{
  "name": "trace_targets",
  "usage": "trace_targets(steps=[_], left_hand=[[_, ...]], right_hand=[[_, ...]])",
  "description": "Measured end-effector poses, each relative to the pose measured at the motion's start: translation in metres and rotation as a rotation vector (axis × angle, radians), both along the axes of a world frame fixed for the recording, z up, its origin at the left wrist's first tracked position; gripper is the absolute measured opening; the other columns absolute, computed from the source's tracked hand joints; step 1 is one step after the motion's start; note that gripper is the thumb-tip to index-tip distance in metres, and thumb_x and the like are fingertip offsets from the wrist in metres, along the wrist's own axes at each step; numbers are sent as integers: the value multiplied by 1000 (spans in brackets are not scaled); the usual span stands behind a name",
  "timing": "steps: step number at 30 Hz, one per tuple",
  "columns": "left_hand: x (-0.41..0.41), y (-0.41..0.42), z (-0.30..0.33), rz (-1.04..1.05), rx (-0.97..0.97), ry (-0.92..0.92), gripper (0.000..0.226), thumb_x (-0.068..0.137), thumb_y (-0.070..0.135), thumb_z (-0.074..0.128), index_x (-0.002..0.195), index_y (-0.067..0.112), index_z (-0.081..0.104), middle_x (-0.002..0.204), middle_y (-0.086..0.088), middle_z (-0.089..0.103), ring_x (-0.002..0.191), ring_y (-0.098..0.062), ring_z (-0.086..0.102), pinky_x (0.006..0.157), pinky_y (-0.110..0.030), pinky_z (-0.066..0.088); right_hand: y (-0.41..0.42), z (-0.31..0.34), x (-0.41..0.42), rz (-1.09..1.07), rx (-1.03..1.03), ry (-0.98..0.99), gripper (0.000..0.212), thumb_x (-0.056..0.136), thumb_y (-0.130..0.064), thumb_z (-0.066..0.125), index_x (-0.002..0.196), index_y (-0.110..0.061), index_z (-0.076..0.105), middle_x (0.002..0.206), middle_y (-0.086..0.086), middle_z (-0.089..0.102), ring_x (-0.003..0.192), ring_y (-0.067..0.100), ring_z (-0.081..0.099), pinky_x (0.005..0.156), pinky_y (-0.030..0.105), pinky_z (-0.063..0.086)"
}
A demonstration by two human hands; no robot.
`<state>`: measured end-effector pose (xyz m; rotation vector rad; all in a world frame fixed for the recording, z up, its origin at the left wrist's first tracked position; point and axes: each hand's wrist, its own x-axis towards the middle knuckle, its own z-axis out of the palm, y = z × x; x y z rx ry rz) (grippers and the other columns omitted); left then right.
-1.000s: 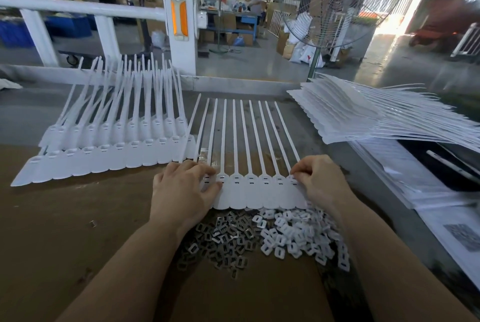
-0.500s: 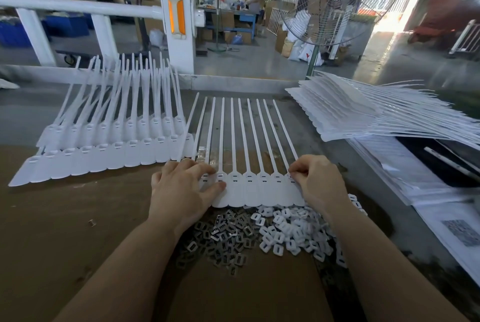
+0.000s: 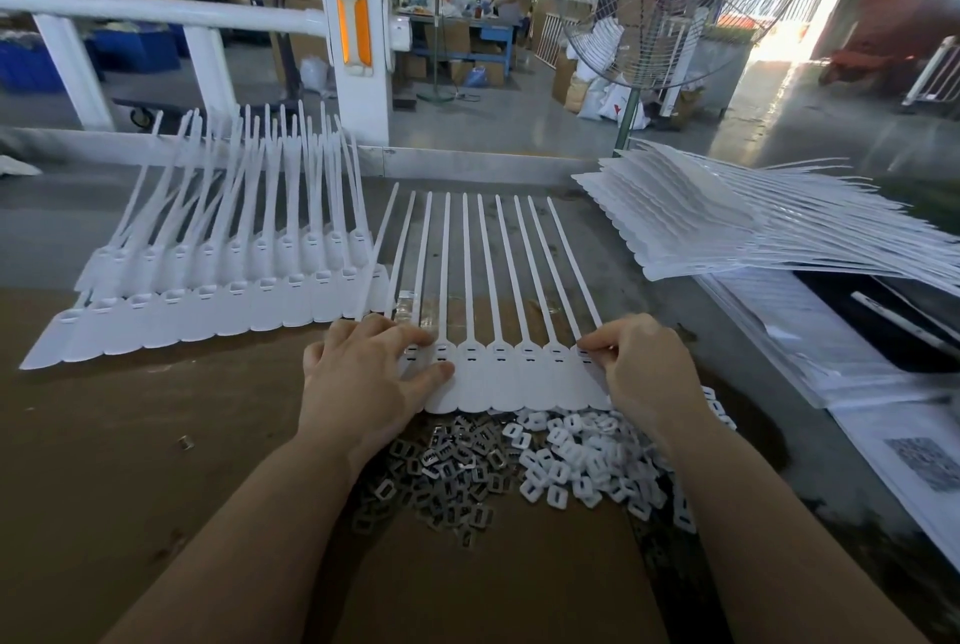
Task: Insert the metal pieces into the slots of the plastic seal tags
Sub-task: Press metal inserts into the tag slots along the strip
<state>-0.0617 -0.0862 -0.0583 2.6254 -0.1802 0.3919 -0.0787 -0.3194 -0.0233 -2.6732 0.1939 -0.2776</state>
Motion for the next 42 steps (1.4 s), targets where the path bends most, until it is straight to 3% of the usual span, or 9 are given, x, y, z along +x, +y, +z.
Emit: trace_targets(steps=[14, 21, 24, 28, 33, 38, 42], left_hand=[[1, 0, 2, 20, 3, 41, 44, 79, 65, 52, 118, 45, 56, 119, 14, 50, 124, -15, 31, 102, -39, 20], [0, -1, 3, 19, -5, 35, 44, 79, 64, 53, 118, 44, 57, 119, 15, 50, 124, -15, 31, 101, -38, 20], [-1, 0, 2, 16, -9, 31, 45, 79, 64, 53, 118, 44, 57, 119, 15, 50, 123, -15, 31, 100, -38, 20], [-1, 0, 2, 18, -2, 27, 44, 79, 64, 53, 118, 44, 57, 120, 15, 50, 123, -15, 32, 101, -39, 20], [-1, -1, 2, 16, -13, 23, 44, 79, 64, 54, 118, 44, 58, 119, 15, 51, 124, -15, 32, 101, -39, 20], [-1, -1, 2, 16, -26, 21, 44, 79, 63, 54, 118, 44, 58, 120, 14, 51, 124, -15, 31, 101, -39, 19], [-1, -1, 2, 16, -28, 24, 43, 79, 63, 54, 118, 44, 58, 120, 14, 50, 123, -14, 30, 101, -39, 19]], right_hand=[[-1, 5, -3, -6, -130, 72, 36, 89, 1, 51, 109, -23, 69, 110, 2, 66, 97, 22, 61, 88, 30, 48], [2, 18, -18, 43, -100, 59, 19, 90, -14, 57, 101, -22, 70, 100, 0, 69, 79, 15, 61, 80, 32, 52], [10, 22, -27, 139, -73, -14, 17, 88, -14, 61, 99, -22, 70, 90, -7, 65, 72, 6, 54, 78, 28, 52], [23, 24, -36, 376, -4, 71, 11, 84, -21, 68, 93, -26, 71, 83, -18, 58, 73, -2, 55, 75, 16, 48], [31, 19, -37, 458, -60, 108, 11, 82, -20, 70, 92, -25, 72, 72, -20, 49, 66, -5, 50, 66, 8, 36], [31, 14, -38, 461, -82, 59, 8, 82, -18, 69, 83, -26, 69, 86, -16, 54, 79, 3, 55, 76, 18, 44], [28, 15, -38, 457, 16, 54, 17, 83, -15, 67, 76, -29, 61, 80, -18, 56, 75, -1, 55, 71, 15, 43]])
